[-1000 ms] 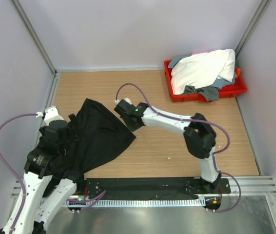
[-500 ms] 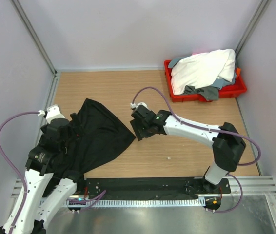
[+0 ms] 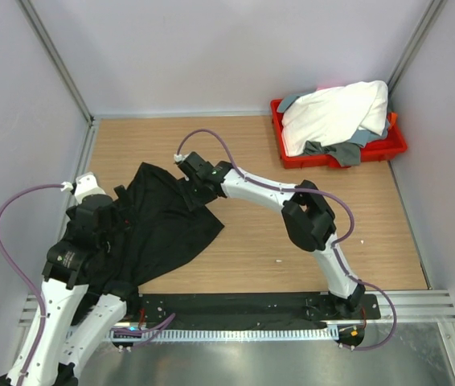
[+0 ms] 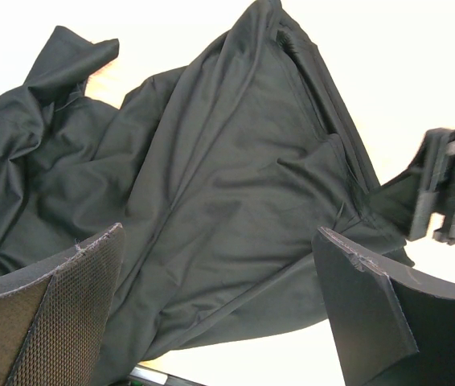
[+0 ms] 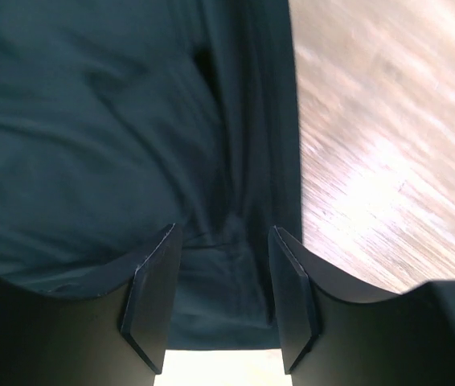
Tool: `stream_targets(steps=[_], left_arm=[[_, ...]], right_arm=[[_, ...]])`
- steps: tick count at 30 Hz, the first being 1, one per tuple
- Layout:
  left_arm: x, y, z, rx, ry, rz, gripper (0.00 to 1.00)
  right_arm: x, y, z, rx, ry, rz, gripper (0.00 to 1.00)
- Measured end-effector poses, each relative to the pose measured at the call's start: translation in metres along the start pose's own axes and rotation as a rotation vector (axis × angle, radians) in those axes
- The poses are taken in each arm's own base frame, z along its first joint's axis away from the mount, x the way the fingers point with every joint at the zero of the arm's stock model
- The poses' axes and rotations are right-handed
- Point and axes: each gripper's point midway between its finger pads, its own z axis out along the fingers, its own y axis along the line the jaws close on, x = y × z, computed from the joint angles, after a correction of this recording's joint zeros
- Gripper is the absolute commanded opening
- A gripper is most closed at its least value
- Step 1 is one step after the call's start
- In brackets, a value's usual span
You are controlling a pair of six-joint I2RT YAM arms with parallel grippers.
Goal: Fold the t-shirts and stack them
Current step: Move the tshirt to the center of the board
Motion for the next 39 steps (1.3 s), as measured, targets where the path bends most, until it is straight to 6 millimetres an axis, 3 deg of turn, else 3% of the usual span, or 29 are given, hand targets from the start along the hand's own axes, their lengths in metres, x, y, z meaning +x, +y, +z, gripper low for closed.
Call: stream_targets(steps=[5, 23, 28, 32, 39], left_arm=[[-0.001, 0.002, 0.001, -0.007, -0.002, -0.013, 1.00], [-0.003, 0.004, 0.003, -0.008, -0.009, -0.024, 1.00], [-0.003, 0.004, 0.002, -0.008, -0.011, -0.025, 1.00], [-0.003, 0.004, 0.002, -0.009, -0.011, -0.026, 1.00], [-0.003, 0.005, 0.002, -0.012, -0.013, -0.025, 1.00]], right_arm=[[0.023, -0.009, 0.017, 0.017, 0.083, -0.006, 0.54], [0.038, -0.002, 0.020, -0.044, 0.128, 0.003, 0.52], [0.048, -0.004, 0.023, -0.044, 0.151, 0.008, 0.46], [0.054, -0.006, 0.025, -0.039, 0.163, 0.012, 0.34], [0.053, -0.005, 0.026, -0.041, 0.157, 0.017, 0.33]])
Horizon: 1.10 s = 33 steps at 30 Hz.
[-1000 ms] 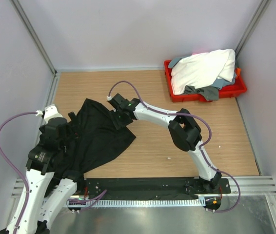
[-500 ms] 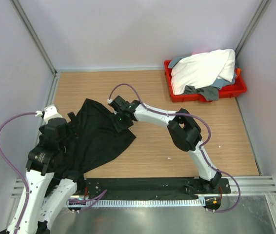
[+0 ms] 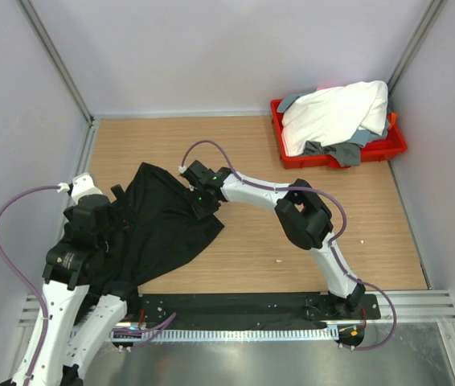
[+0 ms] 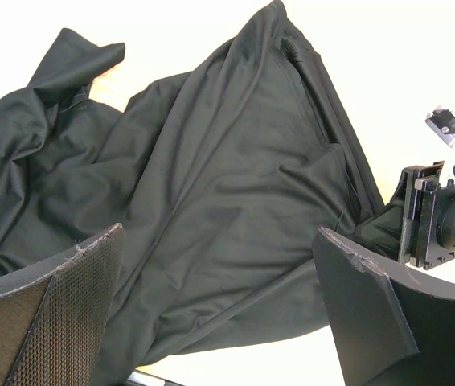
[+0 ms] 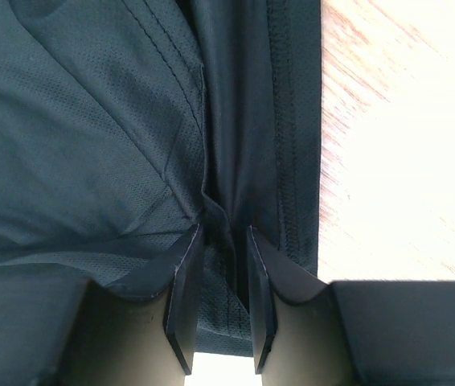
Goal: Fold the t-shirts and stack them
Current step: Move the tshirt to the center of the board
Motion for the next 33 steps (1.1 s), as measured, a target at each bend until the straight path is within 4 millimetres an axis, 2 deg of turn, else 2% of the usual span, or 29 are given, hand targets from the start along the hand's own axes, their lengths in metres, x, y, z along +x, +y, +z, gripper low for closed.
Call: stream_targets(steps=[4, 9, 15, 16, 19, 26, 30, 32, 33], left_arm=[[0.000, 0.000, -0.001, 0.002, -0.004, 0.002, 1.00], [0.000, 0.000, -0.001, 0.002, -0.004, 0.002, 1.00], [0.000, 0.001, -0.001, 0.002, -0.004, 0.002, 1.00], [0.000, 0.001, -0.001, 0.002, -0.004, 0.002, 1.00], [0.000, 0.001, -0.001, 0.002, -0.004, 0.002, 1.00], [0.000, 0.001, -0.001, 0.001, -0.003, 0.002, 1.00], [0.000, 0.000, 0.000, 0.003, -0.001, 0.005, 1.00], [0.002, -0.002, 0.001, 0.011, 0.012, 0.011, 1.00], [0.003, -0.004, 0.002, 0.015, 0.027, 0.017, 1.00]], right_arm=[[-0.003, 0.001, -0.001, -0.002, -0.006, -0.001, 0.33], [-0.009, 0.003, -0.004, -0.007, -0.021, -0.002, 0.38], [-0.009, 0.003, -0.004, -0.007, -0.021, -0.001, 0.26], [-0.009, 0.003, -0.004, -0.007, -0.021, -0.003, 0.17], [-0.009, 0.003, -0.004, -0.007, -0.021, -0.001, 0.01], [-0.009, 0.000, -0.005, 0.010, -0.020, -0.003, 0.01], [-0.022, -0.015, -0.021, 0.070, -0.053, 0.000, 0.01], [-0.035, -0.032, -0.041, 0.085, -0.087, 0.031, 0.01], [-0.044, -0.047, -0.055, 0.092, -0.115, 0.062, 0.01]])
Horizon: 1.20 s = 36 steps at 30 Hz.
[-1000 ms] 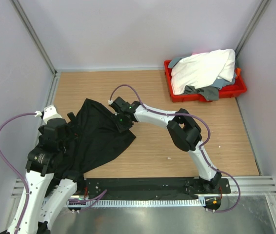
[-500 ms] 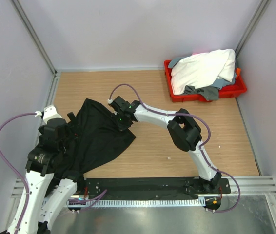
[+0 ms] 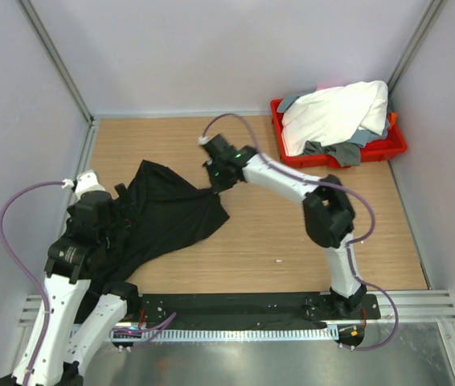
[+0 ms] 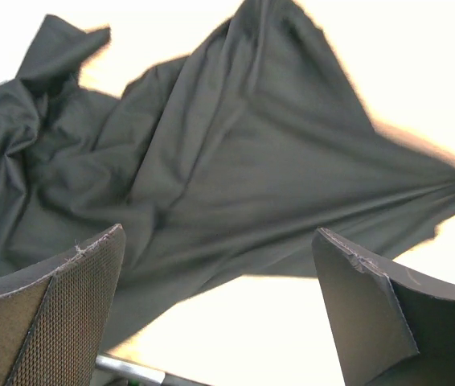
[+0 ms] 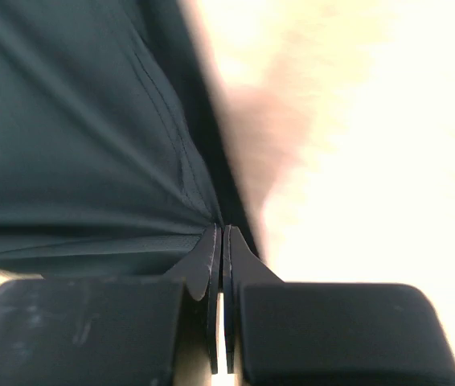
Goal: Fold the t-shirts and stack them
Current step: Move the tshirt to the center of the board, then flatten the tshirt out
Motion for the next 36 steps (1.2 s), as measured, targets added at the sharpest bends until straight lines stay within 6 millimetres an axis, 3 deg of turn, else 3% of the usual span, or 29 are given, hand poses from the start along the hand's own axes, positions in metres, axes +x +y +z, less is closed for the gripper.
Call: stream_targets(steps=[2, 4, 7, 9, 11, 13, 16, 20, 24, 27, 36], left_arm=[[0.002, -0.005, 0.006, -0.002, 0.042, 0.017, 1.00], [0.004, -0.013, 0.012, -0.003, 0.093, 0.035, 0.99], [0.003, -0.029, 0.019, 0.021, 0.158, 0.051, 0.97], [0.004, -0.043, 0.021, 0.043, 0.194, 0.066, 0.96], [0.006, -0.055, 0.021, 0.068, 0.219, 0.078, 0.96], [0.017, -0.069, 0.019, 0.097, 0.256, 0.101, 0.93], [0.044, -0.087, 0.016, 0.129, 0.330, 0.136, 0.91], [0.101, -0.101, 0.007, 0.157, 0.439, 0.197, 0.89], [0.145, -0.117, -0.005, 0.189, 0.505, 0.266, 0.97], [0.169, -0.142, -0.007, 0.221, 0.524, 0.307, 1.00], [0.220, -0.248, 0.023, 0.306, 0.511, 0.356, 1.00]], right_arm=[[-0.019, -0.049, -0.030, 0.034, -0.062, 0.094, 0.01], [-0.026, -0.118, -0.069, 0.104, -0.135, 0.223, 0.01], [-0.009, -0.218, -0.131, 0.271, -0.239, 0.422, 0.01], [0.015, -0.259, -0.173, 0.382, -0.299, 0.528, 0.01], [0.037, -0.256, -0.198, 0.404, -0.342, 0.563, 0.01], [0.051, -0.238, -0.206, 0.371, -0.361, 0.561, 0.01], [0.071, -0.213, -0.201, 0.290, -0.337, 0.562, 0.01], [0.092, -0.203, -0.185, 0.243, -0.256, 0.578, 0.01], [0.090, -0.198, -0.187, 0.217, -0.253, 0.574, 0.01], [0.081, -0.194, -0.192, 0.192, -0.272, 0.565, 0.01], [0.063, -0.190, -0.209, 0.171, -0.314, 0.526, 0.01]])
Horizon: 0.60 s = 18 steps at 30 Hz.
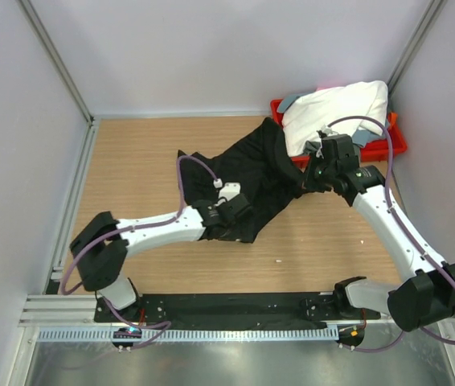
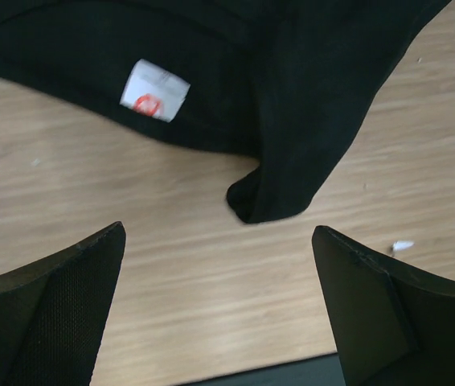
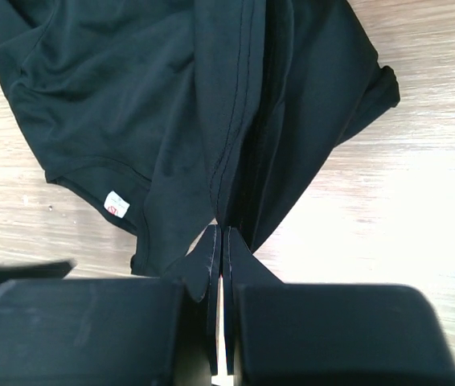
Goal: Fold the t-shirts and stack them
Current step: Flatten the tshirt out
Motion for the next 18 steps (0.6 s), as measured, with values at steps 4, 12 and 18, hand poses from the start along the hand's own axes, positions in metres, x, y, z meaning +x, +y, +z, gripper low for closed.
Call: stream_targets(steps=[4, 12, 18], left_arm=[[-0.004, -0.027, 0.036, 0.009, 0.000, 0.028, 0.98], [-0.003, -0.054, 0.077, 0.001, 0.002, 0.098, 0.00], [-0.023, -0.037, 0.046, -0.084, 0.004, 0.175, 0.01]], right_arm=[[0.003, -0.001, -0.004, 0.002, 0.008, -0.007, 0.01], [0.006, -0.003, -0.006, 0.007, 0.020, -0.026, 0.01], [-0.005, -0.003, -0.018, 0.023, 0.003, -0.050, 0.01]])
